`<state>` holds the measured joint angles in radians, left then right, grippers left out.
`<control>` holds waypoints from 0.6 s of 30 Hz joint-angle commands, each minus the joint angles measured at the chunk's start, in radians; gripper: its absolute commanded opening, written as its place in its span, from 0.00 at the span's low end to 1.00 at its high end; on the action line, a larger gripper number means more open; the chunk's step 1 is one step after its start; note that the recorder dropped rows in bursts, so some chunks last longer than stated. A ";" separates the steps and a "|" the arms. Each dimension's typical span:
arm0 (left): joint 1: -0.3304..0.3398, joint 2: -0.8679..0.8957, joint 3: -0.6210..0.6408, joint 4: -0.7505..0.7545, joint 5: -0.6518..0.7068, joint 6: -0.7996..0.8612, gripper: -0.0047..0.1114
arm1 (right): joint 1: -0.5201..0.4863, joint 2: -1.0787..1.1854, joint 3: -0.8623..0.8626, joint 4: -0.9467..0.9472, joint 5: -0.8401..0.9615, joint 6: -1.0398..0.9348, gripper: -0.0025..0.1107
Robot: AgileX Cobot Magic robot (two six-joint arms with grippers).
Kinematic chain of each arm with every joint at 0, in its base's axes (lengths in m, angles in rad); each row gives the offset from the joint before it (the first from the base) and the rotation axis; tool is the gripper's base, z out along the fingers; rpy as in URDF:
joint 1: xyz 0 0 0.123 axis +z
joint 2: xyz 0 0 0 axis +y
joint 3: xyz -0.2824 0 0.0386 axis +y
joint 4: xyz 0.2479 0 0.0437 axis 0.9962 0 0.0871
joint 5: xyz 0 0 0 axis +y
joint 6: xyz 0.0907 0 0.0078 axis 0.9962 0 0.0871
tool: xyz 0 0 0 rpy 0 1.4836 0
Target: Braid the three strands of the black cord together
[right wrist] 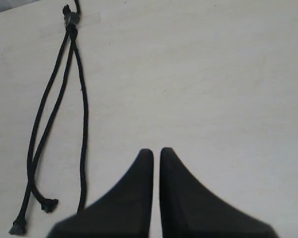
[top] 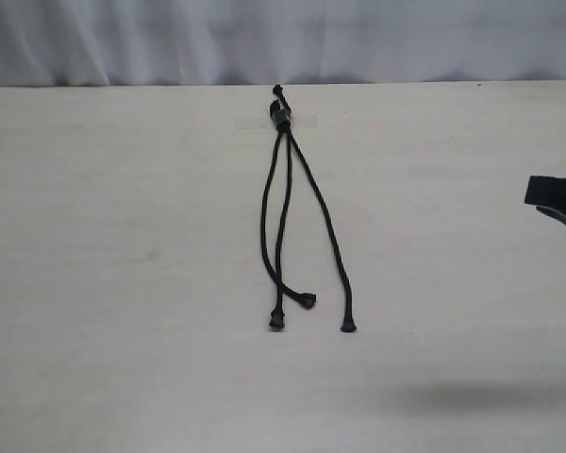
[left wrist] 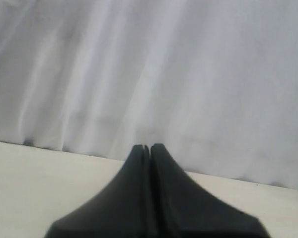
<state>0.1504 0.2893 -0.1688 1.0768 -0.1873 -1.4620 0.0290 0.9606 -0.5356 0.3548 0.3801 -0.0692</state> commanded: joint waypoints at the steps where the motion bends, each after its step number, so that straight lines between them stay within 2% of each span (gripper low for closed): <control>1: -0.001 0.005 -0.008 0.011 -0.036 -0.001 0.04 | -0.003 0.002 -0.005 0.022 -0.018 -0.007 0.06; 3: 0.001 0.005 -0.008 0.011 -0.014 -0.001 0.04 | -0.003 0.002 -0.005 0.039 -0.018 -0.007 0.06; 6: 0.001 0.016 -0.013 0.009 0.115 -0.001 0.04 | -0.003 0.002 -0.005 0.096 -0.018 -0.007 0.06; 9: 0.001 0.108 -0.082 0.009 0.364 0.017 0.04 | -0.003 0.002 -0.005 0.148 -0.021 -0.017 0.06; 10: 0.001 0.166 -0.125 0.007 0.439 0.080 0.04 | -0.003 0.002 -0.005 0.158 -0.021 -0.033 0.06; 12: 0.001 0.316 -0.222 -0.120 0.573 0.304 0.04 | -0.003 0.002 -0.005 0.158 -0.021 -0.063 0.06; 16: 0.001 0.690 -0.524 -0.670 0.981 1.114 0.04 | -0.003 0.002 -0.005 0.158 -0.021 -0.077 0.06; 18: 0.001 0.865 -0.639 -0.880 1.143 1.319 0.04 | -0.003 0.002 -0.005 0.158 -0.021 -0.104 0.06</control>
<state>0.1504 0.9252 -0.6684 0.5400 0.7016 -0.5162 0.0290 0.9606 -0.5356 0.5084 0.3729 -0.1327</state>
